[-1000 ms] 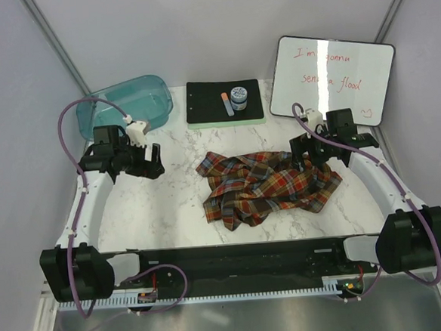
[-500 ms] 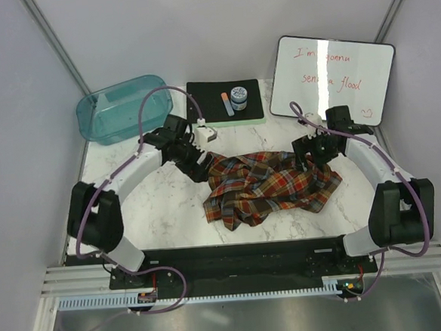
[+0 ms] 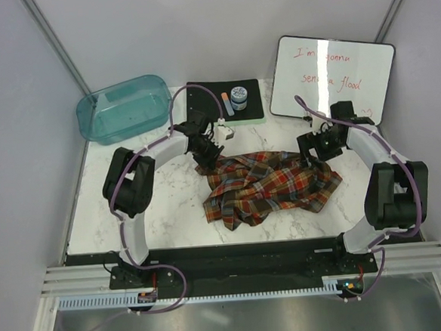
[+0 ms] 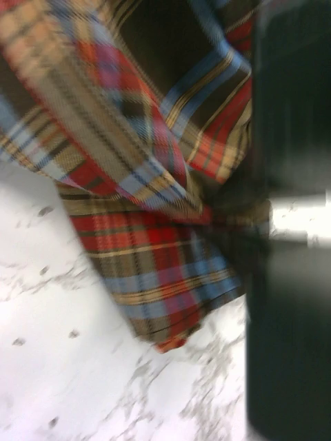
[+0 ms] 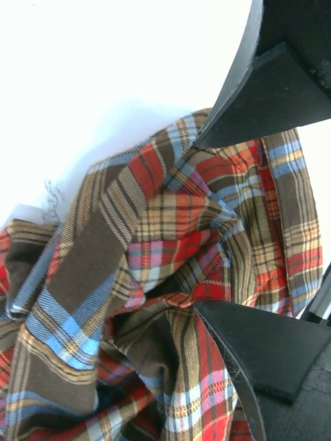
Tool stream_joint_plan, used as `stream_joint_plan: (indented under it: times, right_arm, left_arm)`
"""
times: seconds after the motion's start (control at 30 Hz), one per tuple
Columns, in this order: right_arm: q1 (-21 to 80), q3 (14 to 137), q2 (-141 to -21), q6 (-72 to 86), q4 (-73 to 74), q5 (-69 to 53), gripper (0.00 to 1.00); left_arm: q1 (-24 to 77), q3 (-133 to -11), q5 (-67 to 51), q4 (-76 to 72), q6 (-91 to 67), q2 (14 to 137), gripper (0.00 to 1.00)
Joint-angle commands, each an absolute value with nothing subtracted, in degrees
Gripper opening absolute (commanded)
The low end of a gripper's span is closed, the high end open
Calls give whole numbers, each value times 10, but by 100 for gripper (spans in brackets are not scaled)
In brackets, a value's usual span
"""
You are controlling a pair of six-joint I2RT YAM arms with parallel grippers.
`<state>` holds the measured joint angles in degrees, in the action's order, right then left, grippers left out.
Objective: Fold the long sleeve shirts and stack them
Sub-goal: Flatten the shirt out
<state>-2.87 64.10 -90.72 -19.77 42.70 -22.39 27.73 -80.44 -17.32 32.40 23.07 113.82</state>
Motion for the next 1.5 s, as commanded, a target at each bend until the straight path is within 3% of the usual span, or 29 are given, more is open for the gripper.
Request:
stream_joint_plan:
  times: [0.0,0.3,0.5,0.73,0.97,1.2,1.3,1.47]
  right_arm:
    - [-32,685,-929,-209,426,-231,98]
    - [-33,705,-933,-200,406,-248,98]
    - [-40,720,-917,-184,382,-290,98]
    - [-41,735,-890,-193,344,-344,98]
    - [-25,756,-980,-165,317,-339,93]
    - [58,806,-1057,-113,218,-258,88]
    - [87,871,-1118,-89,250,-215,80]
    - [99,858,-1147,-36,261,-178,80]
  left_arm:
    - [266,-884,-152,303,236,1154,2]
    - [207,-1183,-232,372,177,1087,2]
    - [214,-1253,-311,365,156,1055,2]
    - [214,-1201,-259,359,166,1021,2]
    - [166,-1100,-280,361,125,978,2]
    - [129,-1032,-245,371,133,958,2]
    - [112,-1013,-229,376,127,960,2]
    - [64,-987,-225,381,107,967,2]
